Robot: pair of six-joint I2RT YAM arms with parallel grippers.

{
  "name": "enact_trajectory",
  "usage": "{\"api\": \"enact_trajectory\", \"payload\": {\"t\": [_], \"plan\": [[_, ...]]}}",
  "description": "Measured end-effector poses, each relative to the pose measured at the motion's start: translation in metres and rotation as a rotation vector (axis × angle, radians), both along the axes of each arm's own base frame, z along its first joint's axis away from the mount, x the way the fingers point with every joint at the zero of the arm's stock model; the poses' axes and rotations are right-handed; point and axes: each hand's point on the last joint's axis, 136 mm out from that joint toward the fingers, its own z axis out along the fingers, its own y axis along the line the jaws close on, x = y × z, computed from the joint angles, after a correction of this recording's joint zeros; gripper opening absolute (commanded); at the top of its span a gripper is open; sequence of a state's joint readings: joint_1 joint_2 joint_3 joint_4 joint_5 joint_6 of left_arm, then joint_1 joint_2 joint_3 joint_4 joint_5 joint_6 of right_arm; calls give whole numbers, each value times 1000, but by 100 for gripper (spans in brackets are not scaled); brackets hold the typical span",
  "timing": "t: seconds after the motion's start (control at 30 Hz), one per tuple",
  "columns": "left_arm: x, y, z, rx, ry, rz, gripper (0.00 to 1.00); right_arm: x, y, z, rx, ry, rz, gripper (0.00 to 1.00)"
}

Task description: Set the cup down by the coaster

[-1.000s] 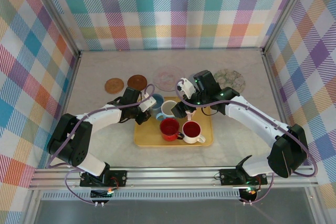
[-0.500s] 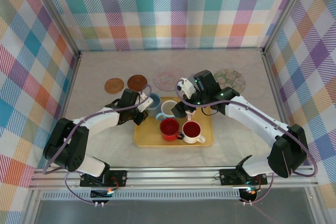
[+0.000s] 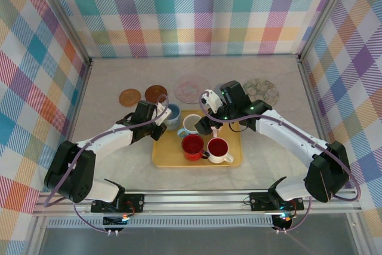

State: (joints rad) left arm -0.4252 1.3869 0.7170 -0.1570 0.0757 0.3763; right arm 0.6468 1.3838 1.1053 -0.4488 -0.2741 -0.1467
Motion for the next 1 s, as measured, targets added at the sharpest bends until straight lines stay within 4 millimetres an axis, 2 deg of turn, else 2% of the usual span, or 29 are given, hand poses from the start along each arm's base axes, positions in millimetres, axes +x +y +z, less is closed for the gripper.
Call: {"api": "enact_trajectory", "payload": {"t": [0.17, 0.47, 0.77, 1.0], "plan": [[7, 1, 19, -15, -44, 31, 0, 0, 0, 0, 2, -1, 1, 99], [36, 8, 60, -38, -115, 112, 0, -2, 3, 3, 20, 3, 16, 99], [55, 49, 74, -31, -131, 295, 0, -4, 14, 13, 90, 14, 44, 99], [61, 81, 74, 11, -138, 394, 0, 0, 27, 11, 122, 69, 58, 99]]}}
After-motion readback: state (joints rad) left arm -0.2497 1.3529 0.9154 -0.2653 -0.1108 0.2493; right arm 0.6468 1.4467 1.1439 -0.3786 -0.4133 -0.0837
